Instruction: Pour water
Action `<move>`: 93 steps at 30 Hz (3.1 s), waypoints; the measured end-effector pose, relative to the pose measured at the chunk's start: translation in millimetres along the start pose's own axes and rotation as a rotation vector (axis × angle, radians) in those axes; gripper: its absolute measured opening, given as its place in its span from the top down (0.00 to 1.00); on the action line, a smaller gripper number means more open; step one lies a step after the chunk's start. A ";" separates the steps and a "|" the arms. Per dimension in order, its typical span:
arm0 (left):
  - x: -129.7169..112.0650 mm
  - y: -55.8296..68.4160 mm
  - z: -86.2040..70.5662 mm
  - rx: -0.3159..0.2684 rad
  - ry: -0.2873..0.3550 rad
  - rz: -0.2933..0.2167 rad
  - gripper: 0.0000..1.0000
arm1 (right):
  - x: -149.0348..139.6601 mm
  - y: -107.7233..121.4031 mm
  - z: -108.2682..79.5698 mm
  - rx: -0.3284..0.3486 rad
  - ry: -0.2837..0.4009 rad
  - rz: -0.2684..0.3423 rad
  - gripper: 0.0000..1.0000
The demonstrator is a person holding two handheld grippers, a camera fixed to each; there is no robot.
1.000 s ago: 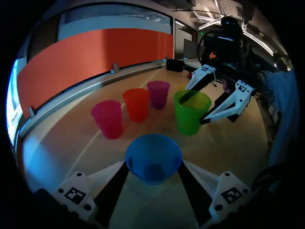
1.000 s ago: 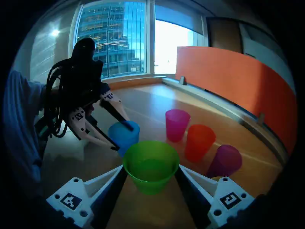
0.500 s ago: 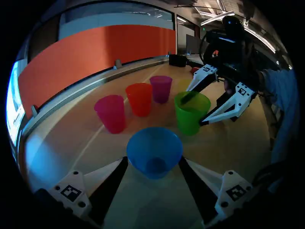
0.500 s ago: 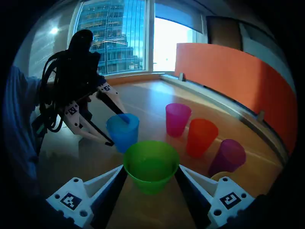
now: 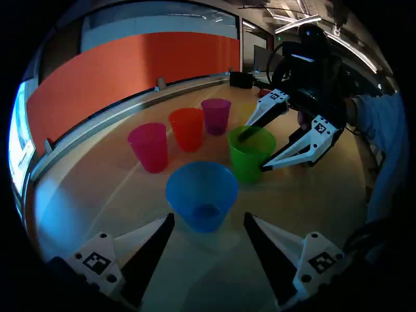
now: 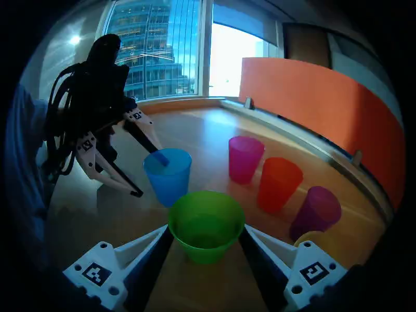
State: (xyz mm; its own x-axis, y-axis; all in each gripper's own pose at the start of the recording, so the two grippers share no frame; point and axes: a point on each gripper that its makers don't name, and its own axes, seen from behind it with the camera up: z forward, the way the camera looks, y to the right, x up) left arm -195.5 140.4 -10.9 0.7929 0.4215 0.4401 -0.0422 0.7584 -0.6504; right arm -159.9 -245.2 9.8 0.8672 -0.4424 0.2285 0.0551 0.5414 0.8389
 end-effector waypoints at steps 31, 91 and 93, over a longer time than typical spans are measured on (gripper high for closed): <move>5.2 3.2 -32.4 0.054 0.060 -0.026 0.00 | -5.1 -1.5 -42.6 -0.091 0.018 0.018 0.00; 85.5 -59.6 -186.1 0.677 0.629 -0.152 0.01 | 38.8 96.6 -263.8 -0.983 0.550 0.273 0.01; 87.0 -60.1 -186.5 0.686 0.641 -0.158 0.01 | 36.9 96.4 -267.5 -0.999 0.559 0.277 0.01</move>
State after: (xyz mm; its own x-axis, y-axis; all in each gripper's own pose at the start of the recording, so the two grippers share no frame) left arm -10.6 38.8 -49.0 0.9938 0.0911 -0.0638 -0.0924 0.9956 -0.0176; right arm 9.7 -18.1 -33.0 0.9932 0.0188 -0.1147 -0.0215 0.9995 -0.0217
